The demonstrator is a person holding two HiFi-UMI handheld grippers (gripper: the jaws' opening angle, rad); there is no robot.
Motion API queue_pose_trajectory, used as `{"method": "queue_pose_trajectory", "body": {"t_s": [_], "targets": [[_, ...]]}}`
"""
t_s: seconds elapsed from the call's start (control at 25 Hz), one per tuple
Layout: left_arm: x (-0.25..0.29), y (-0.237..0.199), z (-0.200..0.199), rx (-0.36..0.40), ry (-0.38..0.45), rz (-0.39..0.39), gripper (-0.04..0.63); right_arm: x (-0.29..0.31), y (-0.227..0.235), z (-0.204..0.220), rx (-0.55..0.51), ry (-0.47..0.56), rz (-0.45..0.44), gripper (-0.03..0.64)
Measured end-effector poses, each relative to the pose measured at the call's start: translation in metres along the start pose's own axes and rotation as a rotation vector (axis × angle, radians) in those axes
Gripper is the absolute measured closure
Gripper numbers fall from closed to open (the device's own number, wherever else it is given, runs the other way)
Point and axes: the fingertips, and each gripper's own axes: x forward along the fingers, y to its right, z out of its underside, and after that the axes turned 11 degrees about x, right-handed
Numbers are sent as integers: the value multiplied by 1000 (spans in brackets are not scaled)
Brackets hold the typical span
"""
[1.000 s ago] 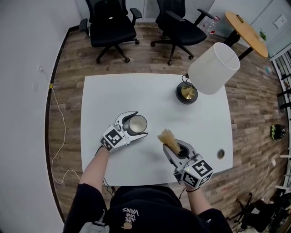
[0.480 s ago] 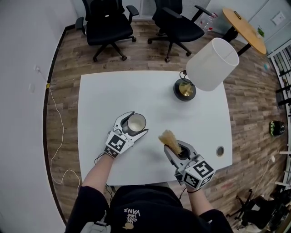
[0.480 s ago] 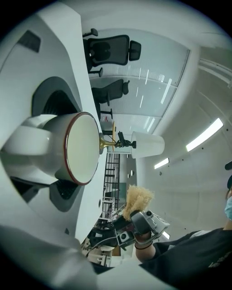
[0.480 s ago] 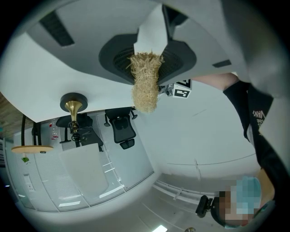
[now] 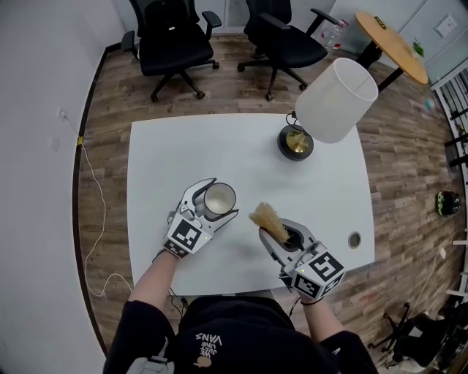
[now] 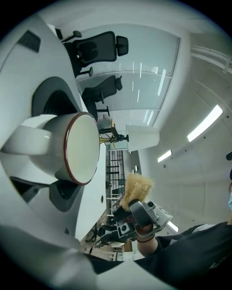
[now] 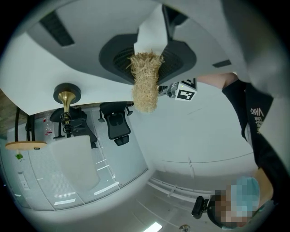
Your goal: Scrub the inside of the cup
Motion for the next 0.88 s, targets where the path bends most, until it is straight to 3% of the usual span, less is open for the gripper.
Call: {"method": "queue_pose_trajectory", "body": {"t_s": [0.28, 0.56, 0.88], "targets": [[-33, -3, -50, 168, -94, -8, 187, 1, -27, -27, -77, 29, -80, 505], [-52, 3, -82, 389, -248, -9, 187, 3, -58, -39, -180, 18, -161, 506], [-63, 14, -96, 528, -322, -14, 187, 14, -77, -19, -284, -123, -218, 505]]}}
